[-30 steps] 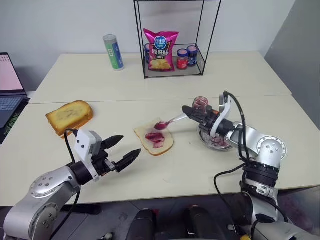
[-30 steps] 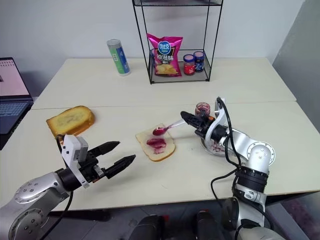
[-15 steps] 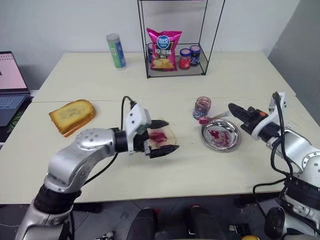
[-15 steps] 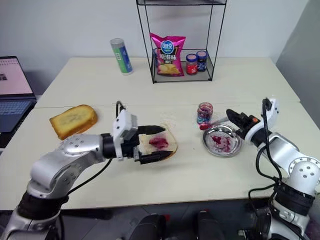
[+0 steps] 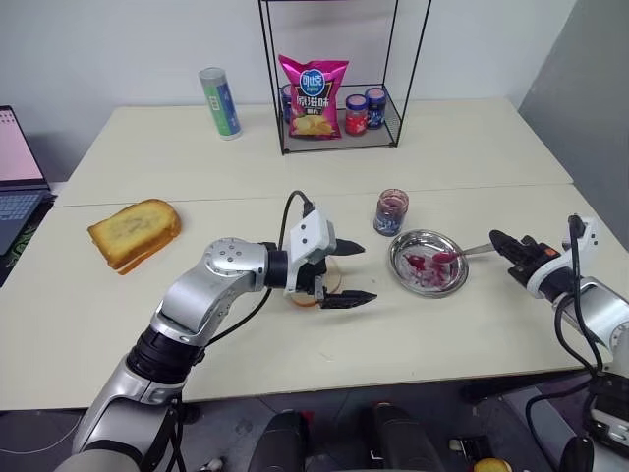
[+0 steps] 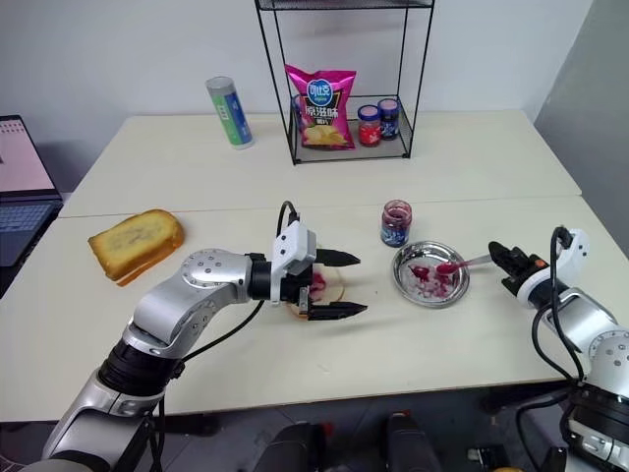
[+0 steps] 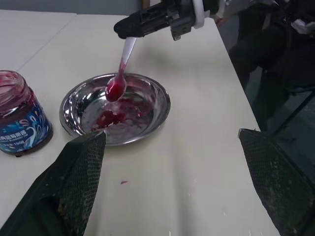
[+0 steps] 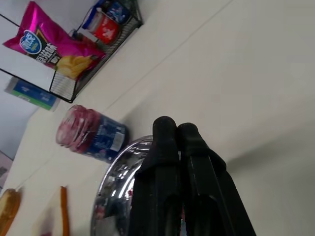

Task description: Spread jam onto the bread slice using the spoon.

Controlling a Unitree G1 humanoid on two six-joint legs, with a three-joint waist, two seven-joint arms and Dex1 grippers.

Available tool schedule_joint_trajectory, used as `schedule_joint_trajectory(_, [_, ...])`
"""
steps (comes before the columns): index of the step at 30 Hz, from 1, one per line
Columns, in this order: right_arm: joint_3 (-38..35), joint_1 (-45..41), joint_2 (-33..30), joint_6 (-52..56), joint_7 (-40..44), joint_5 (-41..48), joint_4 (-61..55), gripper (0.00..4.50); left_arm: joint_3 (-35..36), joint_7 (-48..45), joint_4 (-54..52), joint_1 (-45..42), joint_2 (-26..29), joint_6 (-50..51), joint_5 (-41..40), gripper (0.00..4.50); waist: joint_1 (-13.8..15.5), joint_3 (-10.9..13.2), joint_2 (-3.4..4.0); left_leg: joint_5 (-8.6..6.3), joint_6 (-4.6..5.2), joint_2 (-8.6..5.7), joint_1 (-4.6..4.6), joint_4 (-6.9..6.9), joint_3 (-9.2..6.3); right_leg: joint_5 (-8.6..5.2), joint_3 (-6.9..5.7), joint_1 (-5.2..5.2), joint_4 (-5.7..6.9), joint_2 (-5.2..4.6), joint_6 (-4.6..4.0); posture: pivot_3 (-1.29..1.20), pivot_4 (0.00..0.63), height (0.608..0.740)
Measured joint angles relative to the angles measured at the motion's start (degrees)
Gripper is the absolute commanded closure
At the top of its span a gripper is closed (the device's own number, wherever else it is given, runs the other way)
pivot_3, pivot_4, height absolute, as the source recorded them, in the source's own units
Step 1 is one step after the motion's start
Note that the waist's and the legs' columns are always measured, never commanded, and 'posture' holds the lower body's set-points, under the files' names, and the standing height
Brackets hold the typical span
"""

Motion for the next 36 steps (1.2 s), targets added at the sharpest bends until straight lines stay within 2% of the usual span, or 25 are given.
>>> schedule_joint_trajectory(8, [0.0, -1.1, -3.0, -0.1, 7.7, -1.7, 8.0, 4.47, 0.0, -0.4, -0.1, 1.1, -0.6, -0.1, 0.5, 0.00, 0.1, 0.0, 0.00, 0.00, 0.00, -0.01, 0.02, 0.03, -0.01, 0.00, -0.02, 0.03, 0.02, 0.00, 0.00, 0.00, 0.150, 0.740])
schedule_joint_trajectory(9, [0.1, -1.6, -3.2, 0.0, 8.3, -2.0, 8.9, 4.03, 0.0, -0.4, -0.2, 1.1, -0.6, -0.1, 0.5, 0.00, 0.1, 0.0, 0.00, 0.00, 0.00, -0.01, 0.02, 0.04, 0.00, 0.00, -0.02, 0.03, 0.02, 0.00, 0.01, 0.00, 0.150, 0.740])
schedule_joint_trajectory(11, [0.3, -2.2, -3.8, 0.0, 9.4, -2.5, 10.5, 3.78, 0.1, -0.4, -0.3, 1.1, -0.5, -0.1, 0.5, 0.00, 0.1, 0.0, 0.00, 0.00, 0.00, -0.02, 0.02, 0.04, 0.00, 0.01, -0.02, 0.03, 0.02, 0.00, 0.01, 0.00, 0.150, 0.740])
schedule_joint_trajectory(25, [-1.5, -9.0, -4.2, -2.4, 10.6, -6.9, 20.3, 0.76, 0.2, 0.6, -2.3, 2.1, -0.8, 0.5, 0.9, 0.00, 0.1, 0.0, 0.00, 0.00, 0.00, -0.03, 0.03, 0.05, 0.11, 0.02, -0.01, 0.04, 0.04, 0.00, 0.03, 0.00, 0.150, 0.740])
schedule_joint_trajectory(29, [-1.1, -9.8, -7.2, -3.6, 11.6, -9.5, 22.1, 0.01, 1.8, 1.5, -2.3, 2.2, -0.2, 1.3, 0.7, 0.00, 0.1, 0.0, 0.01, 0.00, 0.00, -0.04, 0.03, 0.05, 0.16, 0.02, -0.01, 0.02, 0.06, -0.01, 0.04, 0.00, 0.150, 0.740])
schedule_joint_trajectory(32, [3.4, -8.8, -13.9, -5.3, 16.4, -15.2, 19.3, 0.01, 7.1, 1.7, -1.8, 2.2, 3.2, 3.3, -0.1, 0.00, 0.1, 0.0, 0.06, 0.00, 0.00, 0.00, 0.06, 0.04, 0.18, 0.02, -0.04, 0.01, 0.06, 0.00, 0.03, 0.00, 0.150, 0.740])
schedule_joint_trajectory(34, [9.5, -6.6, -19.3, -7.1, 21.9, -20.3, 13.8, 0.01, 10.9, 1.6, -0.8, 2.7, 6.4, 4.1, -0.7, 0.00, -0.1, 0.0, 0.06, 0.00, 0.00, 0.06, 0.09, 0.02, 0.19, 0.01, -0.03, 0.01, 0.05, 0.06, 0.03, 0.00, 0.150, 0.740])
schedule_joint_trajectory(36, [12.9, -6.2, -21.4, -7.4, 25.7, -22.3, 10.0, 0.01, 14.0, 1.4, 0.7, 4.0, 9.1, 4.5, -0.9, 0.00, -0.4, 0.0, 0.05, 0.00, 0.00, 0.15, 0.15, 0.02, 0.16, 0.02, 0.01, 0.01, 0.08, 0.11, 0.03, 0.00, 0.150, 0.740])
